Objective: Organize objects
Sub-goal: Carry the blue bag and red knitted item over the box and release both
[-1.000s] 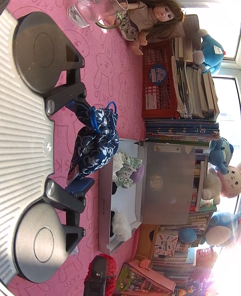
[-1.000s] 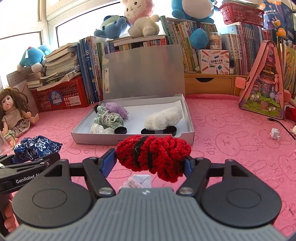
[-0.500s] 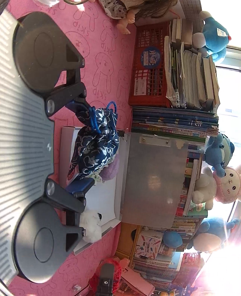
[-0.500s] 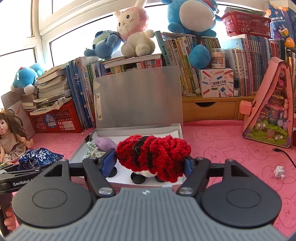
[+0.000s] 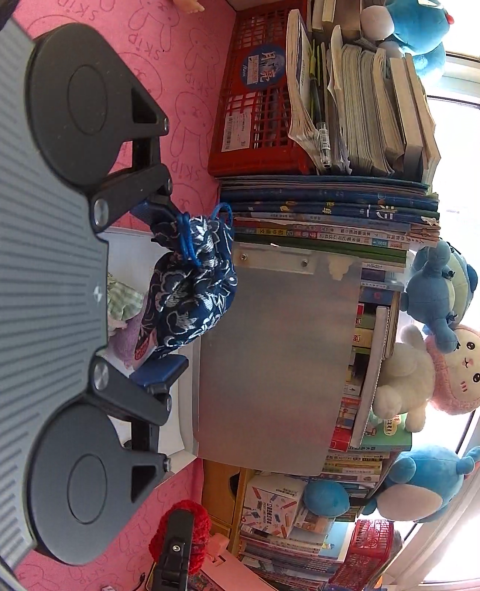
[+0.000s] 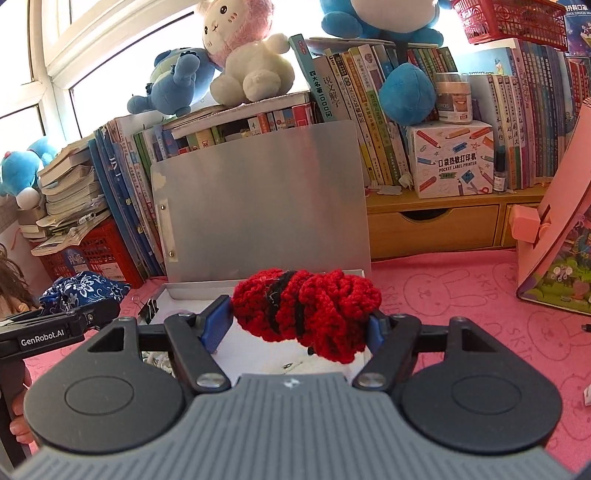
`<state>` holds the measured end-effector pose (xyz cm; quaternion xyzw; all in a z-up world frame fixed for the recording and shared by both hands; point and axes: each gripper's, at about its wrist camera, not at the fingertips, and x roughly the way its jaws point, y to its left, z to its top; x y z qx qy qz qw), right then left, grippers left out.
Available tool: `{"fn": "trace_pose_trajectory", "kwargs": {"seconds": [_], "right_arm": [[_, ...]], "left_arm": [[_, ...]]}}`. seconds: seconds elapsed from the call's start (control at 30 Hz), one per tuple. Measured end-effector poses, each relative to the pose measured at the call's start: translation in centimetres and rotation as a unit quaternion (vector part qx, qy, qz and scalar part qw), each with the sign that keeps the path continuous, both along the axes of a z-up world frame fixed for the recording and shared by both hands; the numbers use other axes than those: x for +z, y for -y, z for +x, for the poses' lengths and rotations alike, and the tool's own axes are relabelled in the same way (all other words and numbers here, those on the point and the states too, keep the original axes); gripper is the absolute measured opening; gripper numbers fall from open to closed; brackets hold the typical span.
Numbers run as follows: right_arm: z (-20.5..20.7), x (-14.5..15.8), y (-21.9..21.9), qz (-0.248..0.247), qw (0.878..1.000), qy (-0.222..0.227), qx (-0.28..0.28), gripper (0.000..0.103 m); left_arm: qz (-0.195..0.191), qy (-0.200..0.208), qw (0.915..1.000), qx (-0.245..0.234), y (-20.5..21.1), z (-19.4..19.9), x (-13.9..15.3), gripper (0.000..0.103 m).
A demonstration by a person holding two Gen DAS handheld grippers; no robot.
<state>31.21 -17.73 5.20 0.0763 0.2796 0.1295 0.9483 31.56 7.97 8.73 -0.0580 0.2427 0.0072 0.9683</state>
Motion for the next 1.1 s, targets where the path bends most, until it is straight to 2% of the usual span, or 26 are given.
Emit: {"fn": "trace_pose_trajectory", "kwargs": {"seconds": [0.3, 0.6, 0.7, 0.77, 0.93, 1.1], "right_arm": [[3.9, -4.0, -2.5, -0.003, 0.999, -0.036, 0.022, 0.073], [5.7, -6.8, -3.8, -0.016, 0.998, -0.061, 0.027, 0.074], [5.7, -7.0, -3.7, -0.008, 0.998, -0.065, 0.024, 0.077], [5.6, -6.8, -3.5, 0.000, 0.998, -0.065, 0.026, 0.084], [4.4, -5.1, -2.9, 0.015, 0.998, -0.057, 0.022, 0.085], [2.0, -2.9, -2.1, 0.019, 0.999, -0.033, 0.026, 0.085]], "left_arm": [[0.005, -0.023, 0.9997, -0.005, 0.1, 4.2, -4.2, 0.076], [0.000, -0.051, 0.9987, 0.002, -0.3, 5.8, -7.2, 0.076], [-0.001, -0.053, 0.9986, 0.002, -0.3, 5.9, -7.3, 0.077], [0.003, -0.052, 0.9986, 0.002, -0.2, 5.7, -7.1, 0.079], [0.009, -0.041, 0.9991, 0.000, 0.2, 4.5, -5.6, 0.087], [0.024, -0.030, 0.9993, -0.006, 1.2, 2.3, -3.9, 0.088]]}}
